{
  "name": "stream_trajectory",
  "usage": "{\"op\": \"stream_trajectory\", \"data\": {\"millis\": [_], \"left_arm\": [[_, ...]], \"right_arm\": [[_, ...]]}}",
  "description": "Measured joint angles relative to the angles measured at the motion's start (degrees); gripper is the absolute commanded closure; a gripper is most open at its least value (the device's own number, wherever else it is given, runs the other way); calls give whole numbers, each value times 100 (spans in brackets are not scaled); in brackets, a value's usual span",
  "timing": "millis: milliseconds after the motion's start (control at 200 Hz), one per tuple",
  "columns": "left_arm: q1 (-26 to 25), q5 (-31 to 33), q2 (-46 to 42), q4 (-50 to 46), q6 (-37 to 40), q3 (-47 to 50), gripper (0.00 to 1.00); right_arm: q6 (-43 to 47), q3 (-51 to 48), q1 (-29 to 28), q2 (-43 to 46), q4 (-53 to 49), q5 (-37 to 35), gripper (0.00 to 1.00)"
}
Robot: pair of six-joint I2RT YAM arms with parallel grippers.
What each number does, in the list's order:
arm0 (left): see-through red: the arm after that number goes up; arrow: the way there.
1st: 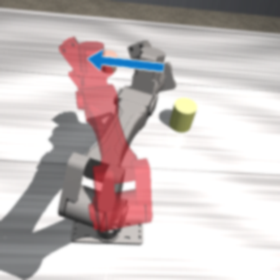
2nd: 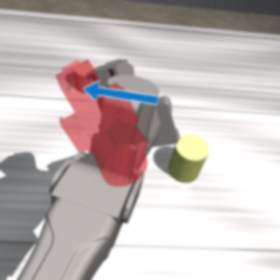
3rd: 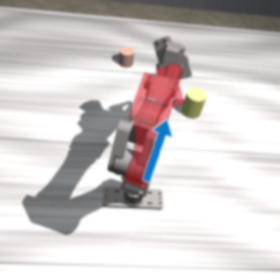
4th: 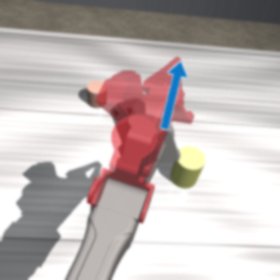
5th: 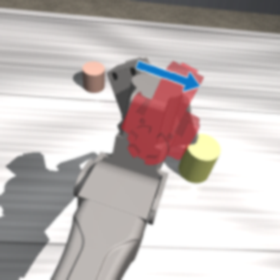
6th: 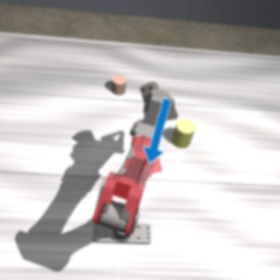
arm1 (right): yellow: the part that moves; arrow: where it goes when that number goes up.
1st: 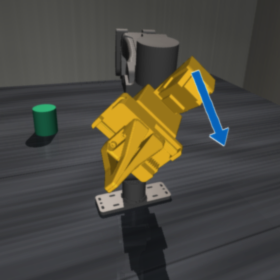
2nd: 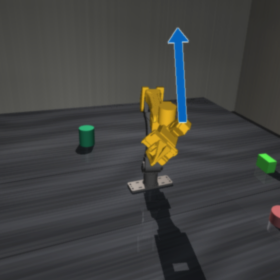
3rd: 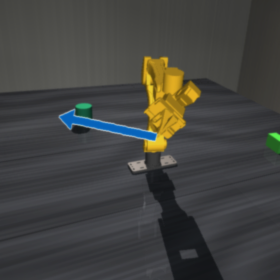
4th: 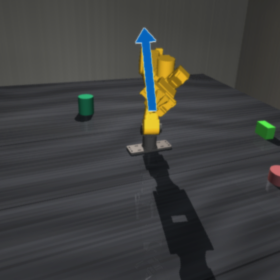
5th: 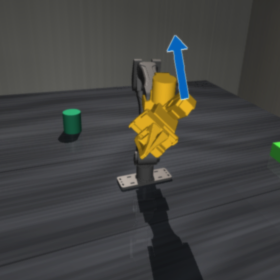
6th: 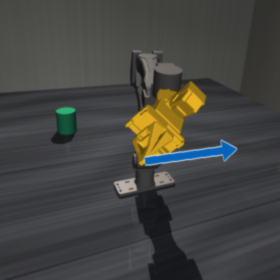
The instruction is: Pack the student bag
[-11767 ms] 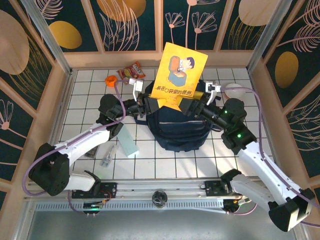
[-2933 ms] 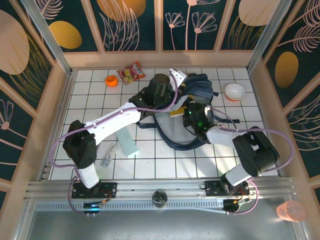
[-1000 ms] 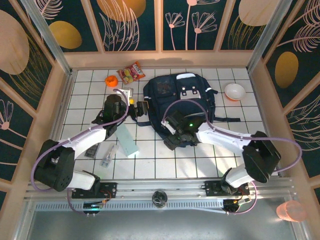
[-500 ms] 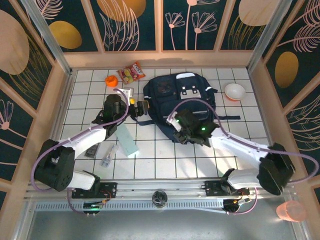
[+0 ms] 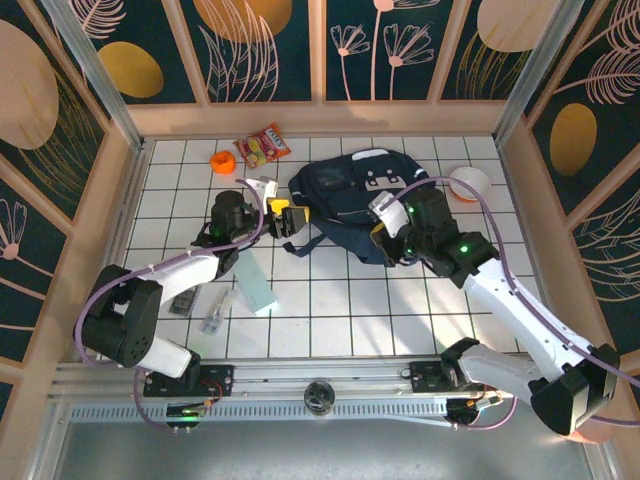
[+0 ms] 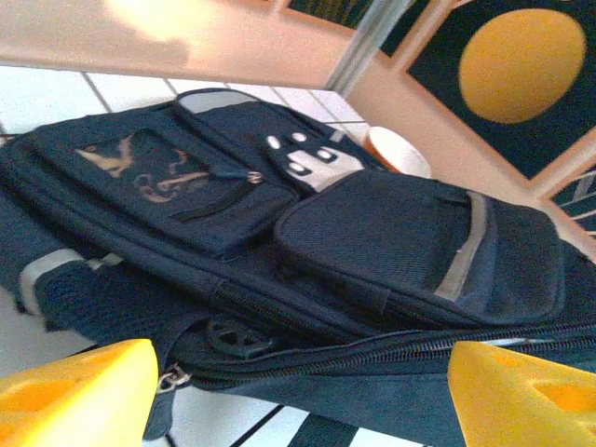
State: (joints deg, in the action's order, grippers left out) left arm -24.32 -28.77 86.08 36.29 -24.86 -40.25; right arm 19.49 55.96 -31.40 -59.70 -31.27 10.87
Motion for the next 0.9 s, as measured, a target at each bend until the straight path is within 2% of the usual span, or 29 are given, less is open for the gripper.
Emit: {"op": "stream_trajectory", "data": {"millis": [170,430,656,901], "left_arm": [[0,-374,284,761,-378,184,21],[0,-649,555,1303,-101,264,22],[0,-831,1152,1515,-96,275,26],[0,-859,1287,2061,-76,684,32]], "right_arm": [[321,289,476,-2,-442,540,100],[761,695,894,-155,-931,1161,100],[879,713,1036,-227,-979,1327,100],[879,745,1075,-284,-975,1377,100]]}}
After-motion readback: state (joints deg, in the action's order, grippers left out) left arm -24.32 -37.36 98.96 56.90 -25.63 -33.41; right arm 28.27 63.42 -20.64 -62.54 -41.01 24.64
